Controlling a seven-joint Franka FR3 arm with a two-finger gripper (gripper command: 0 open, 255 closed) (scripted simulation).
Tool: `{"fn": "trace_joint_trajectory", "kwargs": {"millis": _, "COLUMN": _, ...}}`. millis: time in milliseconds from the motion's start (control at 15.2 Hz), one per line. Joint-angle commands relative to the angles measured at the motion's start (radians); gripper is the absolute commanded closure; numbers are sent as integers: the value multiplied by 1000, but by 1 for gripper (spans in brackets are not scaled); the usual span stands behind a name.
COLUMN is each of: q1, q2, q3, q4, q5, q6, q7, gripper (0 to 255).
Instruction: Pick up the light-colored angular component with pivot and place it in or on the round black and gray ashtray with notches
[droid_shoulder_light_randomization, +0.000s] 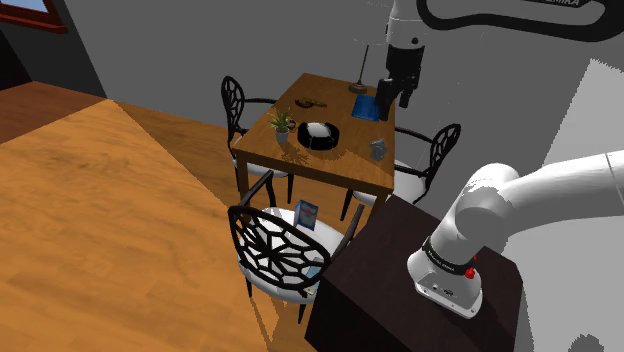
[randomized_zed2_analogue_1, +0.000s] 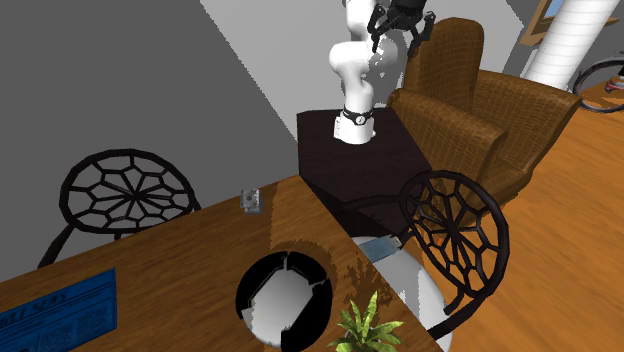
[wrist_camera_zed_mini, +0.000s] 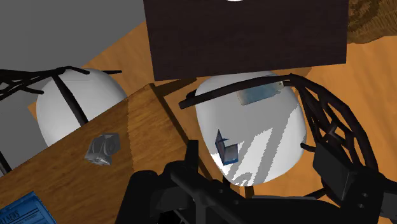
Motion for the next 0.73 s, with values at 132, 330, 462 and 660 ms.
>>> {"fn": "trace_joint_trajectory", "kwargs": {"millis": 132, "q1": -13, "q2": -3, "q3": -36, "q4": -46, "q5": -24, "q6": 58, "q7": -30, "gripper": 0}}
{"fn": "trace_joint_trajectory", "kwargs": {"millis": 330, "q1": -36, "q2": 5, "q3": -91, "q4": -106, "q5": -59, "q6": 148, "q7": -74, "gripper": 0}}
{"fn": "trace_joint_trajectory", "kwargs": {"millis": 462, "q1": -51, "q2": 17, "q3": -129, "q4": -139, "q5": -82, "q6": 210, "q7": -103, "gripper": 0}}
{"fn": "trace_joint_trajectory", "kwargs": {"millis": 660, "q1": -75, "q2": 49, "q3": -187, "q4": -180, "q5": -115, "q6": 306, "q7": -146, "gripper": 0}}
